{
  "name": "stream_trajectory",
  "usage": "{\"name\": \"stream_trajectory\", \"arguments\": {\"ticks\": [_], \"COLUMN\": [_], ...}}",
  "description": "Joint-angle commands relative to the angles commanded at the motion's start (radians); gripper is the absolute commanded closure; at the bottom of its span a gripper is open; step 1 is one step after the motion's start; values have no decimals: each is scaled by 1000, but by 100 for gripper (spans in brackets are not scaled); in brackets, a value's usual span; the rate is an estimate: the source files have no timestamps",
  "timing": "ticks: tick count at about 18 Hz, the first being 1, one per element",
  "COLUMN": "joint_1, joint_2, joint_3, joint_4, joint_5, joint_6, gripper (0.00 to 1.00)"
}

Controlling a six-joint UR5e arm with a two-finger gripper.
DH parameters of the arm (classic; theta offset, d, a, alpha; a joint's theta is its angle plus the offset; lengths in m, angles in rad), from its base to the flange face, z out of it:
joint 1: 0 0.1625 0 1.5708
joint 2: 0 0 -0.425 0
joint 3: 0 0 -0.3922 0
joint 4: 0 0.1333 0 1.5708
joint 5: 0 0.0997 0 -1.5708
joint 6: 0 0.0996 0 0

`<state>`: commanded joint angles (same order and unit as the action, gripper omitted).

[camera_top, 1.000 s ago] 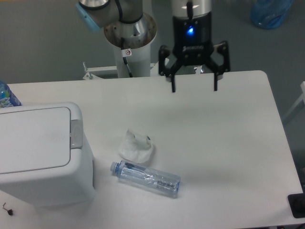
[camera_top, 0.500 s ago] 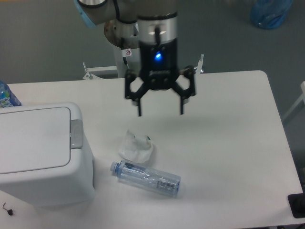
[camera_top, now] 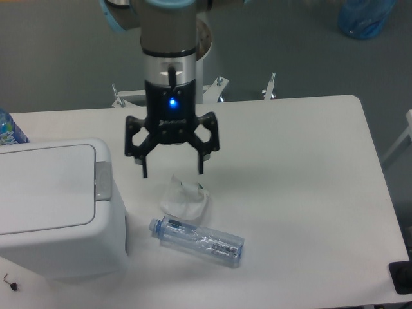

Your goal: Open the trash can

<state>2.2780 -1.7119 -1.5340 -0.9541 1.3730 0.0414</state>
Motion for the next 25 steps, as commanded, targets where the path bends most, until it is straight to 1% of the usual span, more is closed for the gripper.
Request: {"name": "stream_trajectory", "arguments": {"ticks": [6, 9, 21, 25], "joint_1": [-8, -32, -43, -43], "joint_2": [2, -5, -12, -11], "joint_3": [-8, -9, -15, -32], "joint_4": [0, 0, 0, 2], "joint_5": [-17, -17, -14, -14], "joint_6": [-8, -9, -20, -18], "gripper": [0, 0, 0, 0]}}
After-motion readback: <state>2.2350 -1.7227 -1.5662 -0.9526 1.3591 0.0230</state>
